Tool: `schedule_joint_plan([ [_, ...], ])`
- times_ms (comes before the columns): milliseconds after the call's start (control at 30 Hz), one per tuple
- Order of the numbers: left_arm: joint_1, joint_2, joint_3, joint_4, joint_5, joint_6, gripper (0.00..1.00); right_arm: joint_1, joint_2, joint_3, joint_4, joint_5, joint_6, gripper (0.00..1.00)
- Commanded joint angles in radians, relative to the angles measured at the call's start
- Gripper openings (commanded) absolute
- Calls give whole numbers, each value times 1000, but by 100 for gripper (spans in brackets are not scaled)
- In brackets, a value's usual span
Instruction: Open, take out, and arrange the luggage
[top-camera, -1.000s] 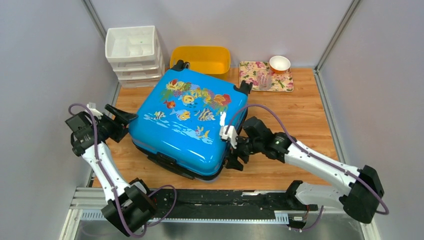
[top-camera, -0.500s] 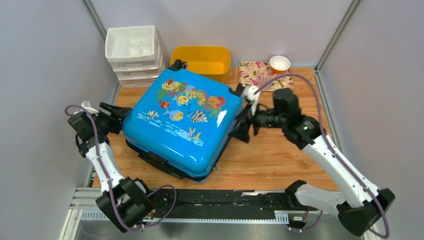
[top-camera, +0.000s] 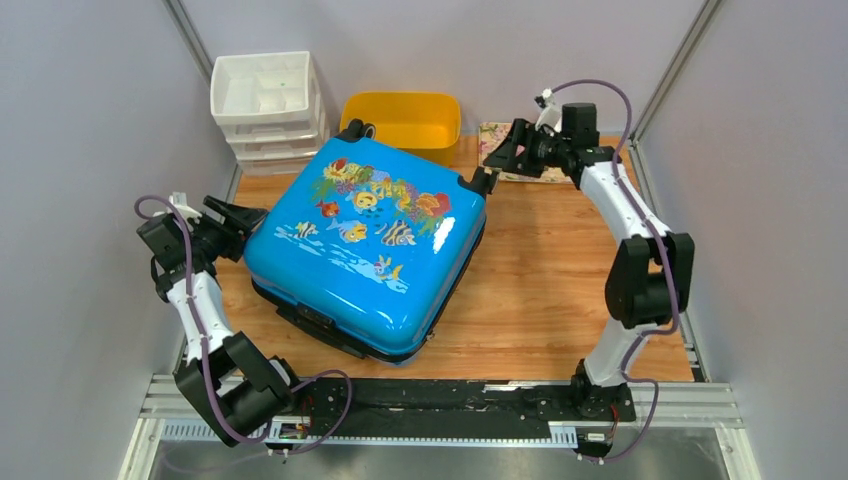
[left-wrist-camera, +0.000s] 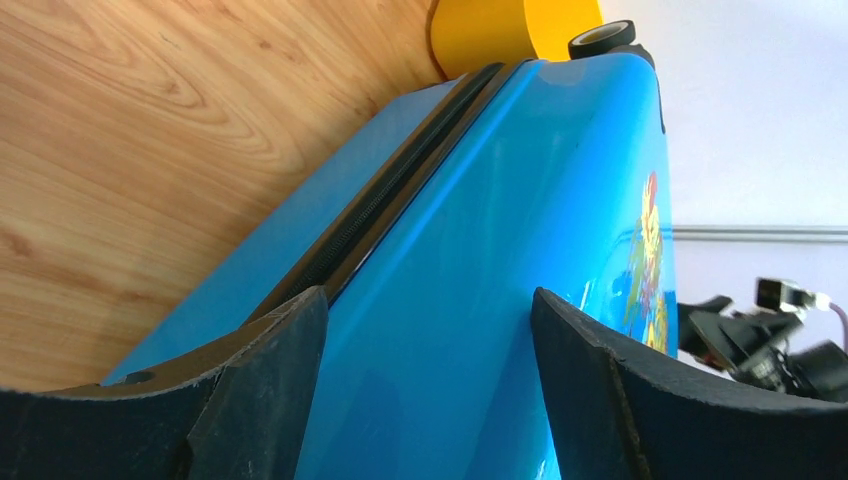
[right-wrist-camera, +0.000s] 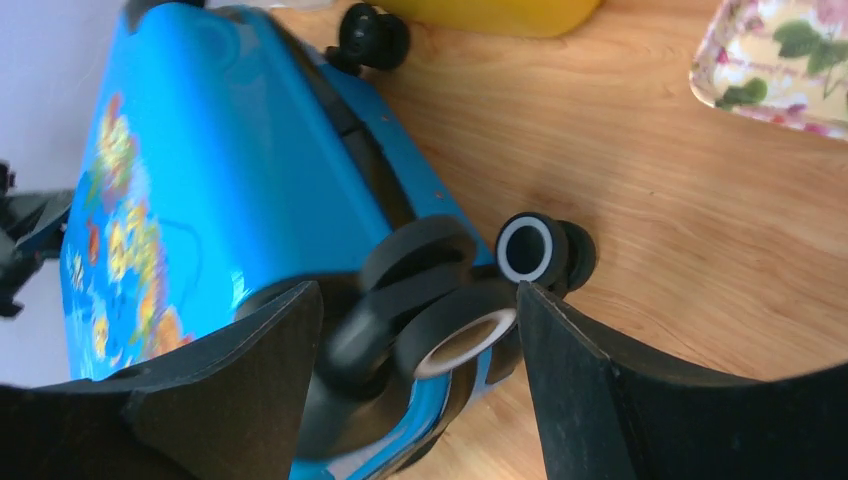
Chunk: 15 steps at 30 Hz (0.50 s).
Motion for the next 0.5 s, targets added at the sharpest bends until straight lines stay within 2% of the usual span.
schedule_joint_plan([
  [0, -33, -48, -16, -113, 50, 78, 83, 31, 88, 136, 48, 81, 128, 75],
  [167, -34, -76, -85, -92, 38, 57, 83, 60, 224, 231, 54, 102, 117, 75],
  [333, -34, -88, -99, -139, 21, 67, 83, 72, 297, 212, 51, -26, 151, 70],
  [400, -34, -107, -108, -139, 19, 60, 83, 72, 300, 172, 45, -113, 153, 67],
  [467, -34, -117, -114, -144, 11, 54, 83, 72, 297, 123, -2, -165, 137, 58],
])
